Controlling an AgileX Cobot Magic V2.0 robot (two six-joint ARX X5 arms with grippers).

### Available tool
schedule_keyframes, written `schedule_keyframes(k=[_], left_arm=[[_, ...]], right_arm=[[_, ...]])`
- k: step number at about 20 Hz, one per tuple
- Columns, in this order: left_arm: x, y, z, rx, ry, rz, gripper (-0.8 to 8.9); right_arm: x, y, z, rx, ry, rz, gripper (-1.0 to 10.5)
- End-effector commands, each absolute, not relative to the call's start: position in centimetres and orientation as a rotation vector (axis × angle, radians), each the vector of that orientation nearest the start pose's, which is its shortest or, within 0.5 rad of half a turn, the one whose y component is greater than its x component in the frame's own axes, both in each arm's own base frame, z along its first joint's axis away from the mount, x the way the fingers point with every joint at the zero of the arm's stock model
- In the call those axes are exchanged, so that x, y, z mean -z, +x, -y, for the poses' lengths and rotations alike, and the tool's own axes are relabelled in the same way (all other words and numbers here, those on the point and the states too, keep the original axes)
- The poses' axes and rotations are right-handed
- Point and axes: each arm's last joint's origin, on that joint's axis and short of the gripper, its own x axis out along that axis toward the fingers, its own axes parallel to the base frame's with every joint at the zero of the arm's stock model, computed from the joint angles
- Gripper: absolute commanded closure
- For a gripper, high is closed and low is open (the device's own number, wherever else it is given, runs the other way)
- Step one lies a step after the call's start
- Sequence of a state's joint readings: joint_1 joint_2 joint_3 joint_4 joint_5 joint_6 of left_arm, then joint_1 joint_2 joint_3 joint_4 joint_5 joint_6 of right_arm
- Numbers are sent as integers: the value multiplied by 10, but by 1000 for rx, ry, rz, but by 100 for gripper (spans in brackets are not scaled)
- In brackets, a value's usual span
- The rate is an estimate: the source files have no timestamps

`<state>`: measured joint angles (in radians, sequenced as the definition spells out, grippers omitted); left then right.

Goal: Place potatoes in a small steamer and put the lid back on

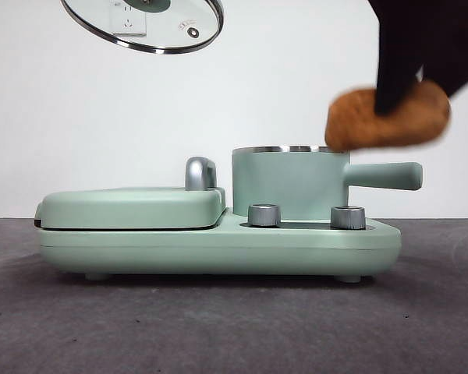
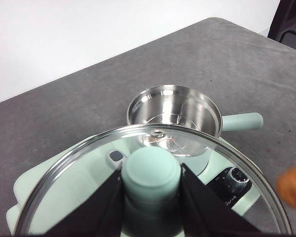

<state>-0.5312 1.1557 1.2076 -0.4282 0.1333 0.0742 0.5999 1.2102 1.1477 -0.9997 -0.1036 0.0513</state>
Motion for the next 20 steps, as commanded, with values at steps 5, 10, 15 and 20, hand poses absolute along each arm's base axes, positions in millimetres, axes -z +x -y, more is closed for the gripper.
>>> schedule_keyframes(k=[5, 10, 15, 20], left_arm=[[-391, 208, 128, 676, 126, -308, 804], [-391, 208, 128, 675, 126, -310, 804], [-391, 208, 128, 676, 127, -310, 804], [-391, 208, 128, 676, 127, -311, 804]], right_arm=[[-373, 245, -133, -556, -177, -882, 738], [-373, 295, -146, -544, -193, -867, 738], [-342, 347, -165, -543, -225, -911, 738], [-304, 375, -176, -547, -262, -942, 738]])
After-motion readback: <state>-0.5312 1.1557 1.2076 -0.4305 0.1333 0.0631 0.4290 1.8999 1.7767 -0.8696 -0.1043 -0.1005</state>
